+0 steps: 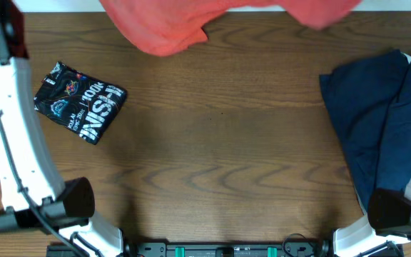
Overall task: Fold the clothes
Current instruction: 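Lift the t-shirt with both grippers and lay it flat, spread out, then fold the t-shirt's near half upward toward the far edge with both grippers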
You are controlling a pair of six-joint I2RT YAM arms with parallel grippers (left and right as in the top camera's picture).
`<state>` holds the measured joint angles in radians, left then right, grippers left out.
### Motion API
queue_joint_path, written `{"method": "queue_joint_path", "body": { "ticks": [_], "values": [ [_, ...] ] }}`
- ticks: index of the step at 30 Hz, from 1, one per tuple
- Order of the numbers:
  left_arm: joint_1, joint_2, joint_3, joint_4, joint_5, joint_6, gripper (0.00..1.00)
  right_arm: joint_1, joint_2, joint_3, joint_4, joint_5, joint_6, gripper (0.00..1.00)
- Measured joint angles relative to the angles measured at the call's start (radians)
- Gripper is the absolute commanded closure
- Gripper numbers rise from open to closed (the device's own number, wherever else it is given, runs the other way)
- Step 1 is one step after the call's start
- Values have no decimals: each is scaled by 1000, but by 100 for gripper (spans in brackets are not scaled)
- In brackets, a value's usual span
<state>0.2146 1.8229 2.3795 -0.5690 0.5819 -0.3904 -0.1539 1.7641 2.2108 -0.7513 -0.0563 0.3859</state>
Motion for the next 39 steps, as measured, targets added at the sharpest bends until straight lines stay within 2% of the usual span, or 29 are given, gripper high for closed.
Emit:
{"method": "queue_joint_path", "body": {
  "ticks": [4,8,11,15,17,26,32,39],
  "values": [
    [-19,-10,3,-415,29,72,94,0,12,-8,-250,6,-40,99],
    [-64,40,-64,-718,42,174,94,1,38,-55,-458,47,-62,99],
    [-102,82,-151,-887,43,267,94,1,55,-130,-571,84,-70,99],
    [-140,100,-306,-997,8,354,94,1,63,-279,-654,106,-81,99],
    [-147,100,-399,-1040,-39,380,94,1,62,-356,-678,113,-83,99],
    [-145,96,-815,-1016,-195,403,94,-5,63,-737,-663,154,-82,99],
    [-145,66,-1059,-925,-243,382,94,-25,63,-842,-658,197,-79,99],
    [-145,-69,-1226,-883,-264,338,94,-27,63,-890,-640,224,-79,99]
  ]
}}
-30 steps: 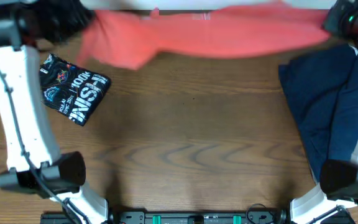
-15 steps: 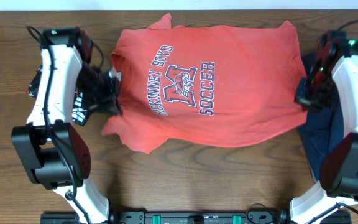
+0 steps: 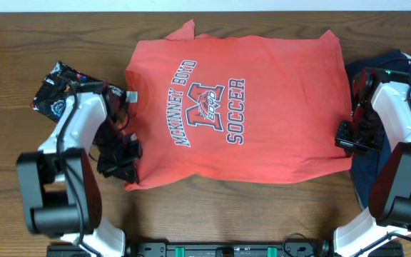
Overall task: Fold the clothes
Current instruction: 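Fold the t-shirt's near half upward toward the far edge with both grippers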
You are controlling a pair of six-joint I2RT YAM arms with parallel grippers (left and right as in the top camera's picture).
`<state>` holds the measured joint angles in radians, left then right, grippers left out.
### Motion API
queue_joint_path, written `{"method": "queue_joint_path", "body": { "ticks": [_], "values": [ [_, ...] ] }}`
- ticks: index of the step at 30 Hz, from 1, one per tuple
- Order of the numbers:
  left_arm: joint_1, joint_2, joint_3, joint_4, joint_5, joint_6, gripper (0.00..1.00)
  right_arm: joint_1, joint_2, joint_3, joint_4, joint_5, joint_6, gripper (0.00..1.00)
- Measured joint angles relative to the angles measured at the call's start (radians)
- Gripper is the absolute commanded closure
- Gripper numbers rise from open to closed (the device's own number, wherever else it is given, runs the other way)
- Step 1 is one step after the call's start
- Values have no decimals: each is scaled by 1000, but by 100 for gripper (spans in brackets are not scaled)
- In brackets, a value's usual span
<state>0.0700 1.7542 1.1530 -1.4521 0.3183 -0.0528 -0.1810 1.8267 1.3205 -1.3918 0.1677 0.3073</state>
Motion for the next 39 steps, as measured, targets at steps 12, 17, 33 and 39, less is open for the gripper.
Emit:
{"method": "queue_joint_path", "body": {
  "ticks": [12,17,33,39],
  "values": [
    [0,-224,-30,3,-8,-34,94,0,0,-1,-5,31,13,99],
    [7,-224,-31,141,-10,-48,94,0,0,-2,84,19,13,99],
    [88,-210,-25,883,173,-236,94,0,0,-5,594,-129,-10,99],
    [79,-190,-25,1001,181,-256,94,0,0,-5,667,-140,-12,99]
  ]
}}
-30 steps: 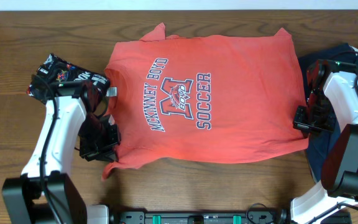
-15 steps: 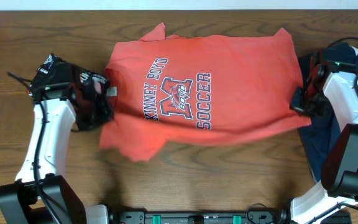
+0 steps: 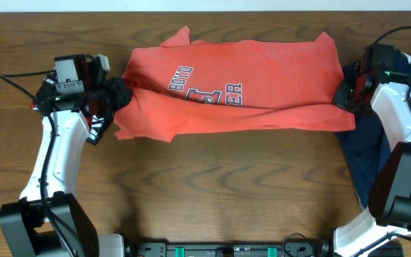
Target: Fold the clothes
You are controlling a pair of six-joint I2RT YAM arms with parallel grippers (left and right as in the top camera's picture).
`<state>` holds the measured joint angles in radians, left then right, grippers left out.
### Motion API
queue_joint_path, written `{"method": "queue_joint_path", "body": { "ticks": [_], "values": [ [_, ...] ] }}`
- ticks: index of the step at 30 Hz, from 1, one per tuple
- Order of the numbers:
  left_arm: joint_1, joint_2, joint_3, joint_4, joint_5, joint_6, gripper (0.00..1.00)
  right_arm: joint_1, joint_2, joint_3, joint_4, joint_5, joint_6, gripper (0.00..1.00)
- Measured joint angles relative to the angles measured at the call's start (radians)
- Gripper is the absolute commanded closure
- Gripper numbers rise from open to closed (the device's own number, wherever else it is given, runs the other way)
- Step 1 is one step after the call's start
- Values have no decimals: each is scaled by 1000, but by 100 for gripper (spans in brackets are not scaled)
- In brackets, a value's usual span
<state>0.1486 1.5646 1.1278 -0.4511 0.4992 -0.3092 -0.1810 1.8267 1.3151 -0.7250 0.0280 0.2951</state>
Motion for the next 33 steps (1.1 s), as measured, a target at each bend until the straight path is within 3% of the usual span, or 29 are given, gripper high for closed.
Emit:
{"method": "queue_joint_path", "body": {
  "ticks": [10,12,13,16,17,29,31,33],
  "values": [
    [0,77,0,112,3,-32,94,0,0,0,95,-7,0,99],
    [0,99,0,141,3,-39,93,0,0,0,118,-8,-1,92],
    [0,107,0,153,4,-40,87,0,0,0,131,-8,1,87],
    [0,133,0,178,3,-46,50,0,0,0,158,-8,-5,75],
    [0,138,0,172,3,-51,46,0,0,0,158,-3,-11,73],
    [0,141,0,-137,3,-7,45,0,0,-2,-26,192,45,65],
    [0,141,-3,-136,3,5,45,-4,0,-2,-78,230,66,68],
    [0,141,-12,-136,3,15,47,-12,0,-6,-109,251,79,80]
  ]
}}
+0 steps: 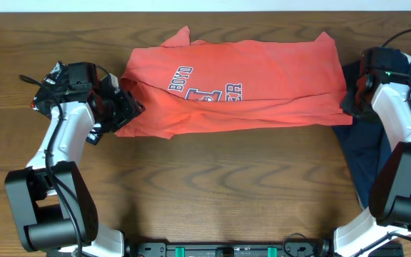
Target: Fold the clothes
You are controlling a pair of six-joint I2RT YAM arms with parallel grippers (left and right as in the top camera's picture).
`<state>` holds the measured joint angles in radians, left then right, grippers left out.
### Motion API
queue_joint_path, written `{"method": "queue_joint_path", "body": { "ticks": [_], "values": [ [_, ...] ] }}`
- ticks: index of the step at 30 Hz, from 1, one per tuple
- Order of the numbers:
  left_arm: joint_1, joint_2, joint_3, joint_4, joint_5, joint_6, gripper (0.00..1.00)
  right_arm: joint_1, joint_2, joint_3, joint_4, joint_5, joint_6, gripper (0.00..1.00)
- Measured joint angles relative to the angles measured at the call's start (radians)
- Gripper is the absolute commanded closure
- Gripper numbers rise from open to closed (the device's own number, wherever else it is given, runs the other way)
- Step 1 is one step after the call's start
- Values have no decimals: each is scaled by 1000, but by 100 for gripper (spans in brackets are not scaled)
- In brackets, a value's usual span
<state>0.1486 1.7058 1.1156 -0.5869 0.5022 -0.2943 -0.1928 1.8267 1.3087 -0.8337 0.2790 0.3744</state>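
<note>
An orange-red T-shirt (262,71) lies flat at the back middle of the table. Its lower part is folded up over the print, so only "BOYD" and "ER" show. My left gripper (125,107) sits at the shirt's left edge, touching the cloth. At the right edge is my right gripper (349,102), low over the fold's end. The overhead view does not show whether either pair of fingers is closed on the fabric.
A folded black printed garment (51,77) lies at the far left, mostly under my left arm. Navy clothes (377,153) are piled along the right side under my right arm. Bare wooden table (227,185) fills the front.
Both grippers stayed at the shirt's two ends. The left one shifted slightly down and to the right; the right one moved a little outward. The folded flap lies somewhat flatter.
At first the orange shirt was bunched at the table's back edge and both arms were drawn back. Then it lay spread flat, print up, with a gripper at each lower corner. After that its lower part was folded up over the print, and it still lies so.
</note>
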Motion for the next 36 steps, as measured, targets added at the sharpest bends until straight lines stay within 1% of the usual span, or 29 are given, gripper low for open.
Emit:
{"method": "queue_joint_path", "body": {
  "ticks": [1,2,4,7,8,10,12,16,20,22,23,25,26,29,31,36],
  "values": [
    [0,0,-9,4,0,5,49,-8,0,-5,-17,3,12,83],
    [0,0,-15,5,-1,6,50,-19,0,-14,-26,1,13,84],
    [0,0,-31,14,0,17,50,-39,0,-36,-27,-19,8,82],
    [-2,0,-46,23,0,39,49,-74,0,-88,31,-77,-5,78],
    [-3,0,-46,24,0,45,49,-82,0,-100,55,-98,-14,75],
    [-7,0,-46,31,0,61,49,-97,3,-110,108,-162,-49,60],
    [-16,0,-46,30,-1,68,49,-101,4,-111,164,-239,-95,56],
    [-43,0,-46,31,-20,82,49,-98,4,-111,228,-360,-154,57],
    [-77,0,-46,31,-64,86,49,-98,4,-111,258,-406,-176,60],
    [-90,0,-46,31,-75,87,49,-98,4,-111,262,-418,-183,64],
    [-95,0,-46,31,-81,87,49,-98,4,-111,265,-421,-185,69],
    [-98,0,-46,31,-88,87,49,-98,4,-111,270,-423,-191,75],
    [-98,0,-46,31,-90,87,49,-98,4,-111,271,-423,-195,76],
    [-98,0,-46,31,-92,87,49,-98,4,-111,271,-425,-197,75],
    [-98,0,-46,31,-92,89,49,-98,4,-111,271,-425,-197,69],
    [-98,0,-46,28,-95,89,49,-98,5,-111,274,-399,-200,67]
  ]
}}
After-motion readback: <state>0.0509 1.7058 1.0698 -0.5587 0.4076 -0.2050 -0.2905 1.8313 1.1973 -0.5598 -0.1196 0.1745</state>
